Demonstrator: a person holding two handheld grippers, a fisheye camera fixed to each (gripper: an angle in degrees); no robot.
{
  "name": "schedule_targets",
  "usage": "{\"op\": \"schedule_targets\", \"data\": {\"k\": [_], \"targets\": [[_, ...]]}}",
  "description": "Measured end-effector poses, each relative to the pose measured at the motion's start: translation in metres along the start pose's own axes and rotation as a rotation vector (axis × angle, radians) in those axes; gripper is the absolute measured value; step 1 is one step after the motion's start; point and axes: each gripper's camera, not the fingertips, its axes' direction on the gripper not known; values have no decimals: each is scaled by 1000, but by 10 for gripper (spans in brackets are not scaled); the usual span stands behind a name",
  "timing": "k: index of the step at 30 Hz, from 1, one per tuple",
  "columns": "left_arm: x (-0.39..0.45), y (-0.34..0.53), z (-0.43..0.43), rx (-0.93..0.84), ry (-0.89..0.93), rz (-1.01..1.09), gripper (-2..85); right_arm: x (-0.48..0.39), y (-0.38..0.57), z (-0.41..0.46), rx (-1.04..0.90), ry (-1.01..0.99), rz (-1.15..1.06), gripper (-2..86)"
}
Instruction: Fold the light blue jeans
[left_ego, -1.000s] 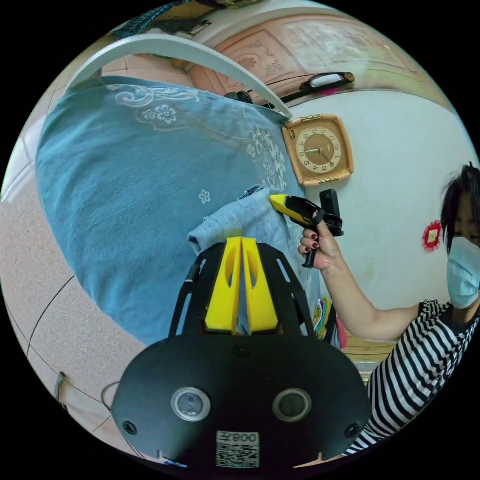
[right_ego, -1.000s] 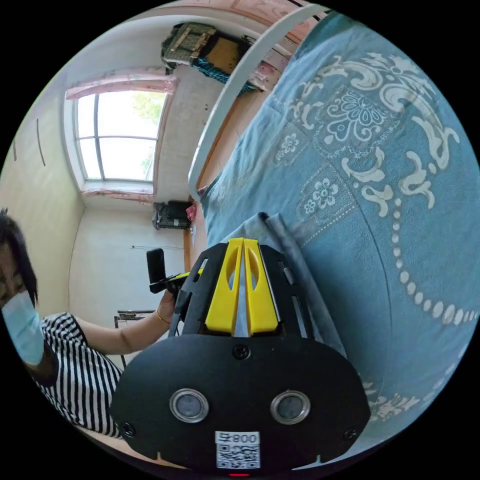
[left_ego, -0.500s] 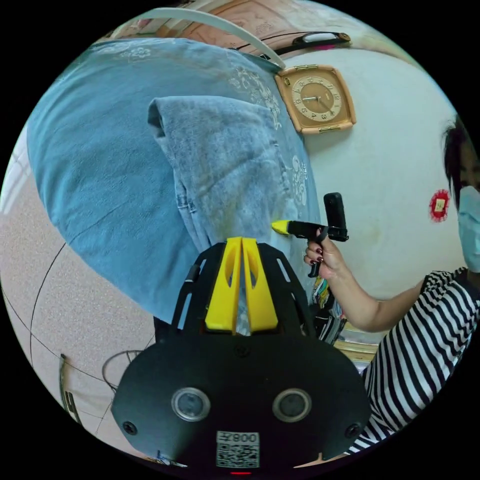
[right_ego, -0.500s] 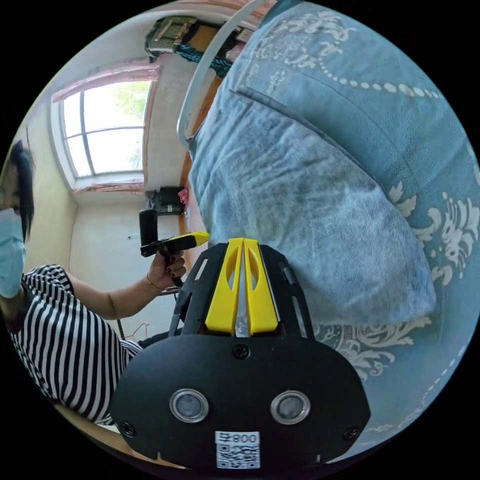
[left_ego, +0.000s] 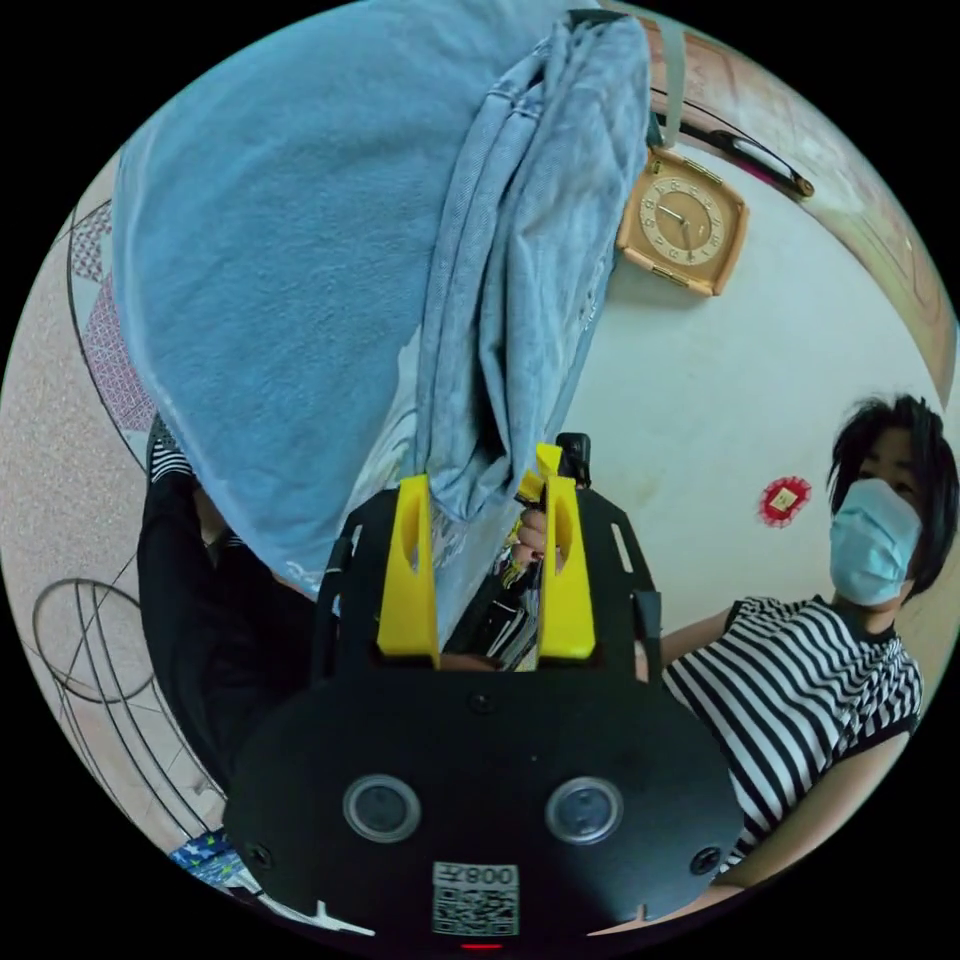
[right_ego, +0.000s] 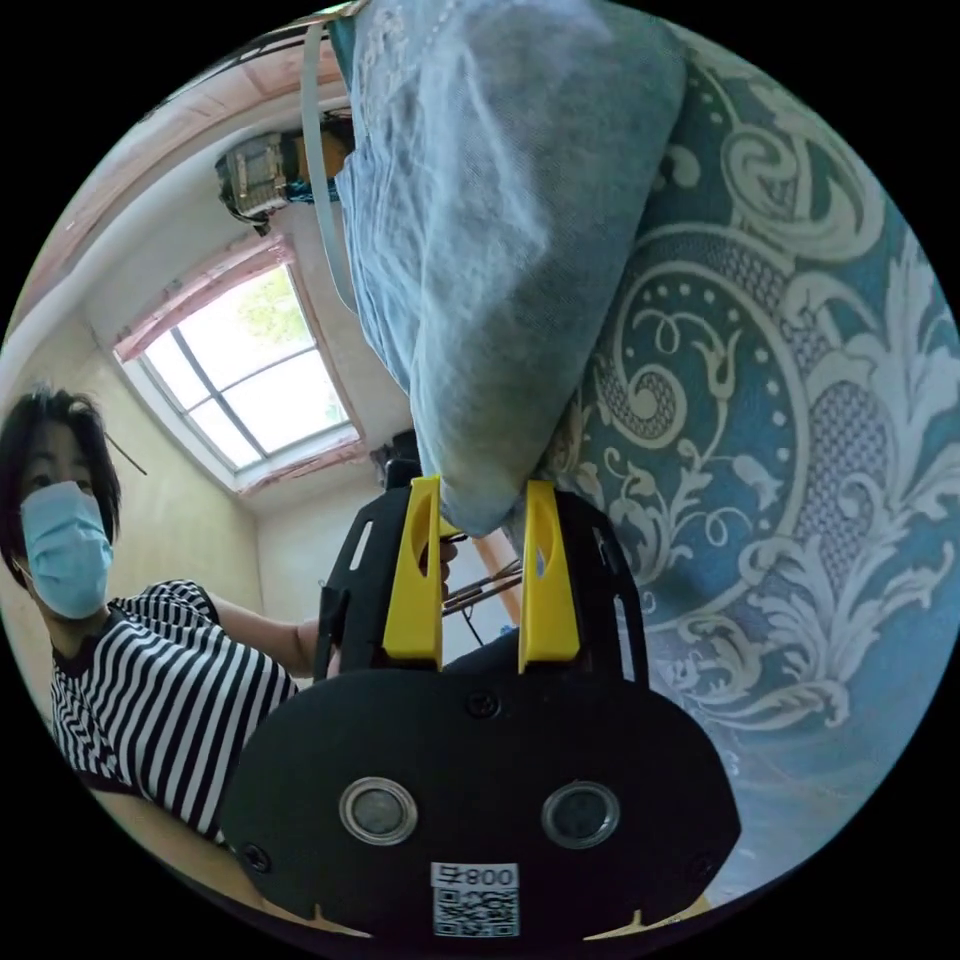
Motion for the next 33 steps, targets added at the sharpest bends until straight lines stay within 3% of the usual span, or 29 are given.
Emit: {"op": "schedule_targets", "data": {"k": [6, 13, 16, 24, 33], "targets": [[-1, 5, 5, 27, 51, -30, 52, 36, 20, 0, 48, -127, 44, 131], [27, 16, 10, 31, 39, -3, 46, 69, 29, 10, 79, -266, 73, 110], [39, 22, 5, 26, 18, 26, 56, 75, 40, 3, 96, -283, 66, 85], [68, 26, -41, 332, 118, 43, 155, 54, 73, -32, 130, -274, -67, 46], [119, -3, -7, 417, 257, 48, 172, 64, 115, -66, 151, -236, -128, 13]]}}
